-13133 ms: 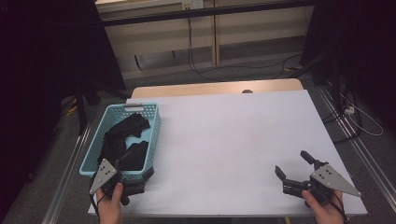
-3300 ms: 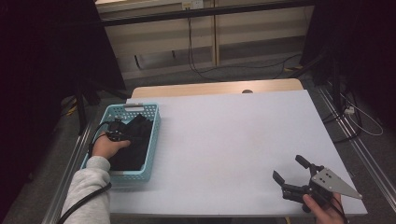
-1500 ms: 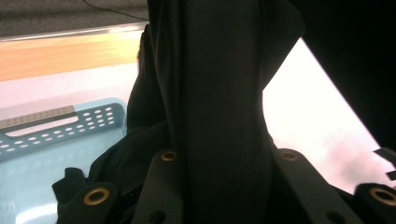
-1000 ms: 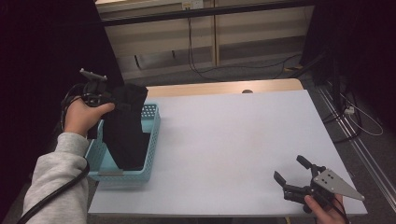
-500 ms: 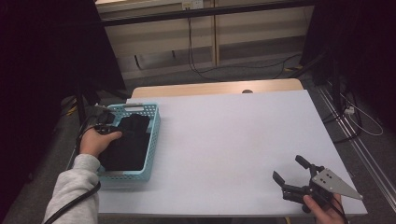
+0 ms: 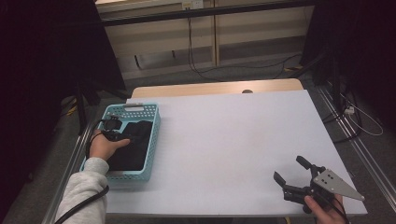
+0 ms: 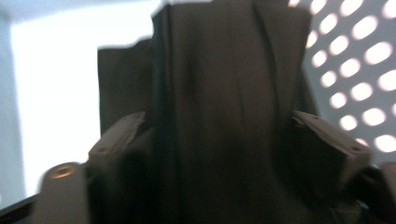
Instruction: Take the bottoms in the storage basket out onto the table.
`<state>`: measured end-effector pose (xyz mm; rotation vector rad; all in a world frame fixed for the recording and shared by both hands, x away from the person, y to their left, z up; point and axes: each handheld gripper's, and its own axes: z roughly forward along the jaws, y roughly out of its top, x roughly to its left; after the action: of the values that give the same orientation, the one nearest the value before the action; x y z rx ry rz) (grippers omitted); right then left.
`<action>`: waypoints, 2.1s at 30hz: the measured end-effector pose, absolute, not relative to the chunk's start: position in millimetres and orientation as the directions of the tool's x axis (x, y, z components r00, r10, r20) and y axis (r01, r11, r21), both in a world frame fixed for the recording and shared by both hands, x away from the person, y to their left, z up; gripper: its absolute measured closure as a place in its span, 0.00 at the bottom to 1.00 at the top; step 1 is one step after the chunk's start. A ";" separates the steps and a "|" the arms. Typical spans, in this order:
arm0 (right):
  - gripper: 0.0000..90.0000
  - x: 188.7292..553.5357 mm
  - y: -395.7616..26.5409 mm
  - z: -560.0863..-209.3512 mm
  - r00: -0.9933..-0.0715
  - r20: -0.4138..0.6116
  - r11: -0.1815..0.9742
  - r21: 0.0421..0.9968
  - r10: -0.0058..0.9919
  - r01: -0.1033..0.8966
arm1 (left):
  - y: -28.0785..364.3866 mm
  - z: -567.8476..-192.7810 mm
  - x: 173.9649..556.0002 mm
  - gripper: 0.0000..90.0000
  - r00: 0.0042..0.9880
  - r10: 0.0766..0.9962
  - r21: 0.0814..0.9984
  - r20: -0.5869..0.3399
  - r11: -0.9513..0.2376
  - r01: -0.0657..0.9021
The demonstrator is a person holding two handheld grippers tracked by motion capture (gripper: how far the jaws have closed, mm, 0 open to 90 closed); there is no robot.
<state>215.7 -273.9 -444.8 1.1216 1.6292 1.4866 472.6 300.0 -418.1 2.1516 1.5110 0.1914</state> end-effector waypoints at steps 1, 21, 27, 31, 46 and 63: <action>0.05 215.8 -273.5 -444.7 -0.417 0.080 -0.012 0.987 0.905 0.161 | 299.9 -427.4 471.5 0.14 0.368 0.914 0.458 -0.171 -0.257 0.851; 0.05 214.9 -272.0 -442.7 -0.422 0.078 -0.014 0.988 0.903 0.154 | 282.0 -437.3 464.7 0.06 0.390 0.918 0.473 -0.076 -0.311 0.825; 0.05 215.2 -271.5 -442.0 -0.424 0.074 -0.010 0.989 0.902 0.150 | 278.0 -430.6 464.5 0.23 0.408 0.909 0.445 -0.083 -0.332 0.832; 0.05 215.3 -270.6 -441.5 -0.429 0.074 -0.010 0.989 0.901 0.149 | 275.1 -426.9 464.0 0.38 0.415 0.905 0.431 -0.089 -0.341 0.836; 0.05 216.0 -271.3 -441.2 -0.425 0.069 -0.007 0.989 0.902 0.146 | 265.7 -420.7 465.3 0.73 0.407 0.902 0.380 -0.146 -0.329 0.865; 0.05 216.6 -272.7 -442.3 -0.419 0.082 -0.019 0.988 0.904 0.152 | 285.4 -357.7 470.4 0.79 0.399 0.896 0.522 -0.193 -0.250 0.815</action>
<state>216.6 -272.7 -442.3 1.1173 1.6186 1.4972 470.4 285.4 -357.7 2.1091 1.4559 0.1928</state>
